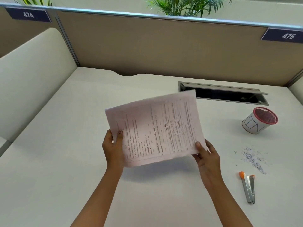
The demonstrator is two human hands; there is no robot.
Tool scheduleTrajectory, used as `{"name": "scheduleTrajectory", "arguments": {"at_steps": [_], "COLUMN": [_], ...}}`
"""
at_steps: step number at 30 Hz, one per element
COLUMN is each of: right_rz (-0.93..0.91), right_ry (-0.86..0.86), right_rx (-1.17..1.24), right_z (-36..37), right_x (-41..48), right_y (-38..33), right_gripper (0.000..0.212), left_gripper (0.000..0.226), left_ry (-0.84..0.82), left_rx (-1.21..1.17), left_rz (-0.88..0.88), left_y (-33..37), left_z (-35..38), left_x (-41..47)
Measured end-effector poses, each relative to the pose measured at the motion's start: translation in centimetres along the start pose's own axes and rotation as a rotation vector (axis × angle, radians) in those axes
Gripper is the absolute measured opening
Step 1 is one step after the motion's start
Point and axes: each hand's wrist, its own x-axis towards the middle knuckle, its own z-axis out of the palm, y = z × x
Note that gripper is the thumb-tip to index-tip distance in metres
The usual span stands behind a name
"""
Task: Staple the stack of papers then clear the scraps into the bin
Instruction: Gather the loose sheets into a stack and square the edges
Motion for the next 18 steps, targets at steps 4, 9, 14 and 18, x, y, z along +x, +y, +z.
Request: {"name": "scheduleTrajectory", "arguments": {"at_steps": [4, 9, 14, 18], "right_rz": [0.024, -0.072, -0.234, -0.355], "right_ry": [-0.134, -0.163, -0.098, -0.058], "right_rx": [0.173, 0.012, -0.271, -0.446], "right_z": [3.1, 5.8, 5.6, 5.0], "right_x": [-1.0, -1.7, -0.3, 0.2], "right_y": [0.3, 0.6, -1.1, -3.0], "right_gripper": [0.051, 0.044, 0.03, 0.01], "left_gripper": [0.008, 0.015, 0.029, 0.033], "left_ry": [0.004, -0.04, -0.075, -0.098], "left_rx": [-0.152, -0.163, -0.274, -0.208], "left_rz": [-0.152, -0.196, -0.233, -0.076], "left_y": [-0.3, -0.2, 0.2, 1.4], "left_z": [1.4, 3.2, 2.1, 0.5], "left_x": [-1.4, -3.3, -1.5, 0.4]}}
